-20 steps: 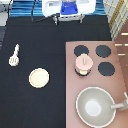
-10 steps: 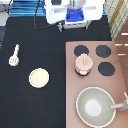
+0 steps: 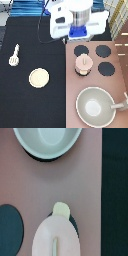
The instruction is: Take the lid off the pot, put the pot on the plate, and use the tool to push the pot to the front of the table.
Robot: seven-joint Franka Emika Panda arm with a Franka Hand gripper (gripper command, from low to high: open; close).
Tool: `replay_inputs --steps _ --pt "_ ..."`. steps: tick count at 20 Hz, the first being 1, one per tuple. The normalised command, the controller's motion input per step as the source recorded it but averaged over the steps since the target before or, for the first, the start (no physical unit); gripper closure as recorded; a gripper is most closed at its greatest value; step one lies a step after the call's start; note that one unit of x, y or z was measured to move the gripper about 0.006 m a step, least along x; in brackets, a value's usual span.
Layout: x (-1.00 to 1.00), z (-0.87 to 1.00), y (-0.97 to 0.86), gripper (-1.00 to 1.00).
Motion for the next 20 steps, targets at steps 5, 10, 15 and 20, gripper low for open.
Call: replay_inputs --steps 5,10,15,20 --pt "0.33 -0.46 0.44 -1.00" --pt "-0.04 -0.53 0.28 -1.00" --pt "-0.23 -0.65 0.32 -1.00" --pt "-0.37 -0.70 0.46 -1.00"
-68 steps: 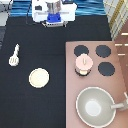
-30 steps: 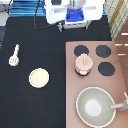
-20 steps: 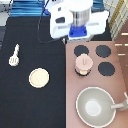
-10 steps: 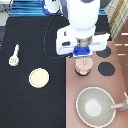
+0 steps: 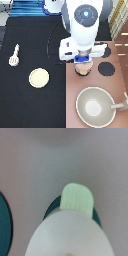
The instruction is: Take the lid off the pot, put the pot on the plate, and use the tool to push the pot to the front of the table.
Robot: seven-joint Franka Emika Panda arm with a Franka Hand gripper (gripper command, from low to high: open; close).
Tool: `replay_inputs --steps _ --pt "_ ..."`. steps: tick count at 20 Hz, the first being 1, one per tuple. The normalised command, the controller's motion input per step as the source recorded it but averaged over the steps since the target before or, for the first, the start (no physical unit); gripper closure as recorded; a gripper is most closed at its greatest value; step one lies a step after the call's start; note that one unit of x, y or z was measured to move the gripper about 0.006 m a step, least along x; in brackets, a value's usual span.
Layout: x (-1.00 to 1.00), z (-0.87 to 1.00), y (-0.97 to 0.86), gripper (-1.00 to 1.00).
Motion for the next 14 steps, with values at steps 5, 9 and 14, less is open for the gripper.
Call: replay_inputs --steps 5,9,14 --pt "-0.54 -0.62 0.39 -1.00" --pt "-0.72 -0.46 0.21 -1.00" --pt "-0.81 -0.30 0.02 -1.00"
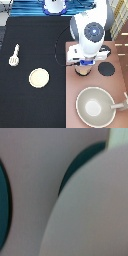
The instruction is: Take the lid off the pot, put the pot on the plate, and use the tool to push the pot to the front of the table.
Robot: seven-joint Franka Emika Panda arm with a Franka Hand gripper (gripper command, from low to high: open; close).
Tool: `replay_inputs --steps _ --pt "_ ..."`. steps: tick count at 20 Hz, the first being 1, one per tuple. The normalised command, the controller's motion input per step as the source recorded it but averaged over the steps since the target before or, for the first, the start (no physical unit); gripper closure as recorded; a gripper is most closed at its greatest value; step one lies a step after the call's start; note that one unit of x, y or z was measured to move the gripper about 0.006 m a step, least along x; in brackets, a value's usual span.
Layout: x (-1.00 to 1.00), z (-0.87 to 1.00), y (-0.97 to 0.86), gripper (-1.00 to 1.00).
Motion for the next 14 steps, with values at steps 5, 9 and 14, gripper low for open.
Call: replay_inputs --steps 5,9,14 --pt "-0.60 -0.14 0.00 1.00" --pt "-0.44 -0.08 0.00 1.00" --pt "-0.24 0.00 0.01 1.00"
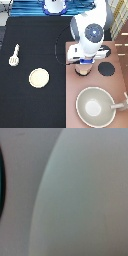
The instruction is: Take the lid off the pot, put the pot on the plate, and use the tool to push the pot to the front of the table.
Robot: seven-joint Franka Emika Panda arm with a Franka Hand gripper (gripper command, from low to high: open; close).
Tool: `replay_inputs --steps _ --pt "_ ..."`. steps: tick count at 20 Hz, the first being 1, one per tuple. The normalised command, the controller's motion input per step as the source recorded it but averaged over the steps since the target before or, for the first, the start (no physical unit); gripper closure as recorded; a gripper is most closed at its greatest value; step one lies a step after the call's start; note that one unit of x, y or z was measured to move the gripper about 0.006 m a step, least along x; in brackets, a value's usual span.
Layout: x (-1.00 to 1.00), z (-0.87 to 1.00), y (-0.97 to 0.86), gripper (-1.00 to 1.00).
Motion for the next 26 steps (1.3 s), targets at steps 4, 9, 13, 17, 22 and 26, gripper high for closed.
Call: replay_inputs --steps 4,9,13,17,22,26 --pt "-0.18 0.00 0.00 1.00" --pt "-0.23 0.00 -0.03 1.00" --pt "-0.36 0.25 -0.19 1.00" --pt "-0.74 0.77 -0.32 1.00" --pt "-0.83 0.73 -0.09 1.00" --pt "-0.87 0.55 -0.05 1.00"
